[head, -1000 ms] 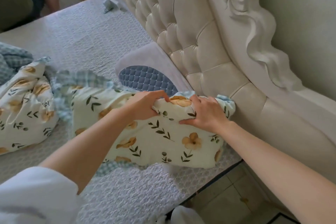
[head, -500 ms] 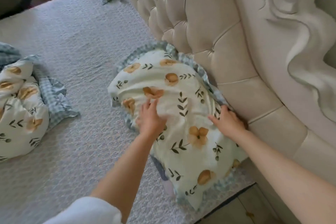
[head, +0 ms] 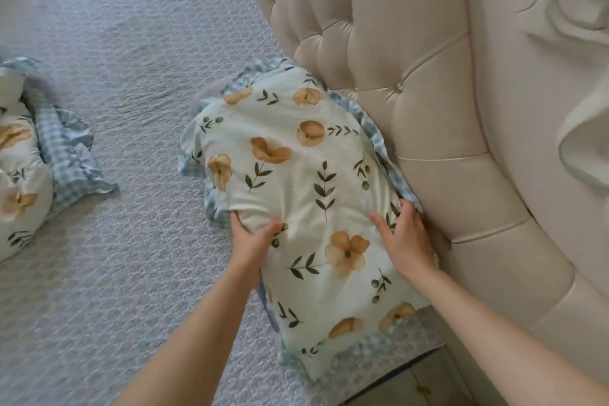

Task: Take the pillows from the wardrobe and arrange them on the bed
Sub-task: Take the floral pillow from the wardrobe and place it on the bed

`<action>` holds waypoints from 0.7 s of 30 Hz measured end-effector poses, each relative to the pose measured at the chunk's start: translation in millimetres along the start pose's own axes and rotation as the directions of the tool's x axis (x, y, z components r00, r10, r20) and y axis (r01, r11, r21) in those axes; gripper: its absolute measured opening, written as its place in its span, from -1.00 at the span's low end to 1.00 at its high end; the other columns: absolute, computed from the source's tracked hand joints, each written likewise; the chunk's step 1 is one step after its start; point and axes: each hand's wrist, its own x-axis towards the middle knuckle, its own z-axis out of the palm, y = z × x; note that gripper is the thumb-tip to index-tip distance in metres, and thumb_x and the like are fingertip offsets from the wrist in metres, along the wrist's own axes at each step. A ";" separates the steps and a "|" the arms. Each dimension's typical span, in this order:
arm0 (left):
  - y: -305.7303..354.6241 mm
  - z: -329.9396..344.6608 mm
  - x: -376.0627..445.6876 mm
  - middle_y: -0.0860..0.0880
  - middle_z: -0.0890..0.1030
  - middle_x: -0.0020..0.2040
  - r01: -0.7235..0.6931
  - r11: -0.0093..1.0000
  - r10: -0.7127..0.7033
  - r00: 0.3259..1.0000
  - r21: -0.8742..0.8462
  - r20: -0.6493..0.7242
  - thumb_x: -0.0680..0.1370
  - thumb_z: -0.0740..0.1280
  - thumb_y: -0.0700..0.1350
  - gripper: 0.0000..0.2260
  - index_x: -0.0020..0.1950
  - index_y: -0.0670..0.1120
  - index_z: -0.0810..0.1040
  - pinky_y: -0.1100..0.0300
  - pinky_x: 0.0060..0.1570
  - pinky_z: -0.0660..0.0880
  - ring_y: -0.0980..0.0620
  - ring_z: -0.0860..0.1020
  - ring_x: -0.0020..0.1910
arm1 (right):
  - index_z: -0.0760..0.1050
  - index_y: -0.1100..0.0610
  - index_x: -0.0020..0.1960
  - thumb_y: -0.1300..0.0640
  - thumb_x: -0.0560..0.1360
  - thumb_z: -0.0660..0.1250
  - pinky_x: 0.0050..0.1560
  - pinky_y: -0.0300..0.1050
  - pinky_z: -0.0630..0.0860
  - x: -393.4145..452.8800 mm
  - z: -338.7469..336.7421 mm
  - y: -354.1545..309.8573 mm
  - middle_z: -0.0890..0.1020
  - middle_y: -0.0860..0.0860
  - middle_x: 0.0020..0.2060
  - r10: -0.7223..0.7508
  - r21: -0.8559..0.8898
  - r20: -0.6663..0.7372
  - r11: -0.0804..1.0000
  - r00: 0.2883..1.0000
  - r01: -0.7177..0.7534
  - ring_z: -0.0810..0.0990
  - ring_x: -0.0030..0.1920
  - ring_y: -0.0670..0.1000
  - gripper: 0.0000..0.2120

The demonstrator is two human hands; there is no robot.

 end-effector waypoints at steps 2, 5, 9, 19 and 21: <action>19.4 1.8 9.8 -0.05 0.41 0.39 -0.098 0.995 0.098 0.995 0.016 -0.012 0.30 0.58 -0.12 -0.07 0.54 0.15 0.13 -0.26 0.24 0.46 -0.15 0.47 0.26 | 0.25 0.18 0.31 -0.22 0.50 0.26 0.04 -0.06 0.40 4.1 1.6 -10.4 0.50 0.16 0.21 -0.007 0.058 -0.057 0.998 0.998 0.010 0.47 0.20 0.18 -0.41; 46.9 1.4 27.2 -0.05 0.40 0.41 -0.142 0.990 0.142 0.989 0.000 -0.043 0.30 0.57 -0.14 -0.08 0.55 0.10 0.17 -0.23 0.27 0.44 -0.16 0.45 0.31 | 0.22 0.20 0.41 -0.17 0.52 0.26 0.22 0.04 0.43 19.7 2.3 -29.6 0.45 0.17 0.32 -0.064 0.054 -0.104 0.996 0.992 0.070 0.43 0.29 0.16 -0.37; 39.1 -9.7 36.2 -0.05 0.28 0.54 -0.175 0.984 0.174 0.985 0.037 0.015 0.35 0.58 -0.09 -0.06 0.58 0.12 0.10 -0.22 0.34 0.38 -0.12 0.34 0.45 | 0.15 0.15 0.49 -0.03 0.57 0.25 0.31 0.04 0.32 44.0 1.6 -50.7 0.31 0.19 0.40 -0.188 -0.073 -0.062 0.980 0.980 0.184 0.31 0.37 0.16 -0.42; -54.6 3.5 -21.9 -0.04 0.07 0.61 -0.054 0.968 0.025 0.992 0.245 0.121 0.32 0.45 0.34 0.09 0.55 0.21 -0.28 -0.23 0.44 0.24 -0.18 0.18 0.53 | -0.04 0.11 0.54 -0.01 0.59 0.15 0.17 0.21 0.47 25.3 6.9 -33.2 0.30 0.26 0.35 -0.164 -0.380 0.084 0.906 0.983 0.183 0.38 0.30 0.25 -0.37; -60.6 -2.6 -26.6 -0.05 0.08 0.61 -0.013 0.966 -0.031 0.986 0.259 0.164 0.27 0.48 0.36 0.15 0.56 0.20 -0.28 -0.24 0.42 0.26 -0.18 0.18 0.53 | -0.09 0.12 0.55 -0.03 0.59 0.15 0.17 0.20 0.48 15.5 6.7 -27.2 0.27 0.27 0.37 -0.145 -0.412 0.089 0.895 0.985 0.169 0.37 0.32 0.26 -0.34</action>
